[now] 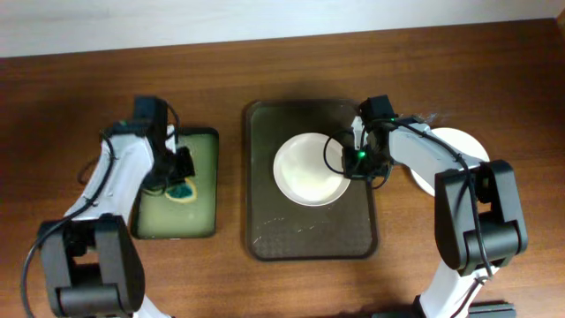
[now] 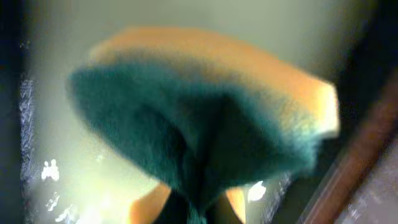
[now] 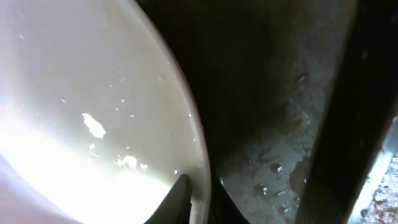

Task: Clean dirty plates on tray and stack at the side
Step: 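Return the sponge to the soapy tray with the left gripper, then lift the last plate and place it on the plate stack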

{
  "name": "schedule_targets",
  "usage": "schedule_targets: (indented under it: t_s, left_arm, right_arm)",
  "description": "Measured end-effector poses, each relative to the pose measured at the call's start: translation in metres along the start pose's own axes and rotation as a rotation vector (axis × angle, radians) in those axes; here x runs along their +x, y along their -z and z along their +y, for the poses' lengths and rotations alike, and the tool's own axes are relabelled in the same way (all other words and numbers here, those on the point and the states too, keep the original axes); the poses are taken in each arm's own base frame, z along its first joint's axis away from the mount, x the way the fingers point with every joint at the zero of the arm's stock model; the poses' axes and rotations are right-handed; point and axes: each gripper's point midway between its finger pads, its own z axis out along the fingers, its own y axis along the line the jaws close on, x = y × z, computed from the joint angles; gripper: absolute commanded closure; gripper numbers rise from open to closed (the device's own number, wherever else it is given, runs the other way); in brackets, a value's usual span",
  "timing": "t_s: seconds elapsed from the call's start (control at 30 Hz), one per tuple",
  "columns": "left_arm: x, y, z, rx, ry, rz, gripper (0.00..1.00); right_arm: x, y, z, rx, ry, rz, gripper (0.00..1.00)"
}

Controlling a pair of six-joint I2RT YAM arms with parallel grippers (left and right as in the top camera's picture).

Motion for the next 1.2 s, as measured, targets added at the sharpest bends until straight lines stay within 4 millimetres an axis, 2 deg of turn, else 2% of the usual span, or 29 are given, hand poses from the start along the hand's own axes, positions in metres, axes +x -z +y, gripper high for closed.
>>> schedule_targets:
  t_s: [0.03,0.1,0.17,0.2,0.23,0.27,0.3,0.33,0.37,0.5,0.57,0.67,0.7,0.73,0.87,1.07,1.2]
  left_arm:
    - [0.011,-0.019,0.003,0.002,0.001,0.009,0.87]
    - [0.01,-0.021,0.002,0.005,-0.014,0.002,0.7]
    - [0.015,-0.019,0.003,0.002,-0.033,0.023,0.49]
    - [0.016,-0.014,0.003,0.0,-0.042,0.034,0.34]
    - [0.013,-0.004,0.002,0.002,-0.046,0.027,0.27]
    - [0.007,0.012,0.0,0.01,-0.049,-0.005,0.0]
    - [0.0,0.031,-0.004,0.027,-0.054,-0.053,0.0]
    - [-0.004,0.054,-0.01,0.062,-0.056,-0.111,0.0]
    - [-0.003,0.06,-0.012,0.077,-0.058,-0.123,0.0]
    - [0.005,0.108,-0.033,0.215,-0.081,-0.218,0.0]
    - [0.006,0.112,-0.035,0.229,-0.084,-0.226,0.0]
    - [0.002,0.113,-0.037,0.241,-0.087,-0.243,0.0]
    - [0.002,0.113,-0.038,0.242,-0.088,-0.243,0.0]
    - [0.002,0.113,-0.038,0.243,-0.088,-0.243,0.01]
    - [0.002,0.113,-0.038,0.244,-0.088,-0.243,0.0]
    - [0.002,0.113,-0.038,0.244,-0.088,-0.243,0.0]
    - [0.002,0.113,-0.038,0.244,-0.088,-0.243,0.0]
  right_arm:
    - [-0.003,0.0,0.001,-0.003,0.007,-0.014,0.96]
    - [-0.005,0.0,0.003,-0.019,0.008,-0.022,0.96]
    - [-0.005,0.002,0.005,-0.02,0.011,-0.025,0.96]
    - [-0.003,0.011,0.005,0.01,0.024,-0.039,0.96]
    - [-0.001,0.023,0.009,0.033,0.043,-0.062,0.96]
    - [-0.003,0.049,0.016,0.075,0.081,-0.133,0.96]
    - [-0.006,0.079,0.02,0.116,0.108,-0.216,0.96]
    - [-0.006,0.107,0.017,0.167,0.111,-0.286,0.96]
    - [-0.007,0.115,0.015,0.183,0.105,-0.313,0.96]
    - [-0.011,0.168,-0.004,0.182,0.02,-0.455,0.96]
    - [-0.011,0.171,0.0,0.201,0.054,-0.469,0.96]
    - [-0.004,0.169,0.012,0.363,0.154,-0.482,0.96]
    - [0.003,0.169,0.032,0.476,0.258,-0.509,0.96]
    - [0.007,0.169,0.046,0.517,0.315,-0.529,0.96]
    - [0.024,0.198,0.092,0.797,0.513,-0.732,0.96]
    - [0.04,0.226,0.123,0.974,0.651,-0.875,0.96]
    - [0.041,0.235,0.123,1.032,0.666,-0.895,0.96]
